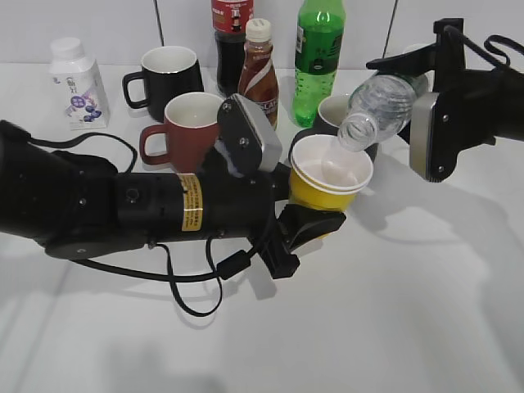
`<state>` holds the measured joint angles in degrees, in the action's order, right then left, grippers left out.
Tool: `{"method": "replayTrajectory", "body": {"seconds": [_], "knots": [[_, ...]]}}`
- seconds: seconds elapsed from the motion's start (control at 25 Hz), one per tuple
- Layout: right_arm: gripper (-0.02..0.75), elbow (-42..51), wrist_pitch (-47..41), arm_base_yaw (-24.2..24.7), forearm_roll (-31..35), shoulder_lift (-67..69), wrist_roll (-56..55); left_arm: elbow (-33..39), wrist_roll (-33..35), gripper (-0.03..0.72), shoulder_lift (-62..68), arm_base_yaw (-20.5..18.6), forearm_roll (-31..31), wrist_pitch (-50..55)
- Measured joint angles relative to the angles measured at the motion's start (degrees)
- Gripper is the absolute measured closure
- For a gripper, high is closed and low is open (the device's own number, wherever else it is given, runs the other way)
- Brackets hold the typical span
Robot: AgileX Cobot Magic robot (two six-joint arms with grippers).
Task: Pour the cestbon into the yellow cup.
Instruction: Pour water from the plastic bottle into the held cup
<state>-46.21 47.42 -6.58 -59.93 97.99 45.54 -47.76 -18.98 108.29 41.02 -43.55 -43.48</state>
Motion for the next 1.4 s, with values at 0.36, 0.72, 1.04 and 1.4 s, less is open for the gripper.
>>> {"method": "replayTrajectory", "body": {"seconds": [0.36,0.72,1.04,1.4], "knots": [[0.260,0.00,0.91,0.00,3.10,0.00,4.95,0.00,0.00,0.288,0.00,0.00,0.00,-0.05],[0.260,0.00,2.24,0.00,4.83,-0.14,7.17,0.00,0.00,0.288,0.00,0.00,0.00,-0.83],[0.260,0.00,3.74,0.00,7.18,-0.14,9.75,0.00,0.00,0.288,0.00,0.00,0.00,-0.87],[0.260,0.00,3.91,-0.39,10.72,-0.14,13.99,0.00,0.00,0.288,0.00,0.00,0.00,-0.87]]}}
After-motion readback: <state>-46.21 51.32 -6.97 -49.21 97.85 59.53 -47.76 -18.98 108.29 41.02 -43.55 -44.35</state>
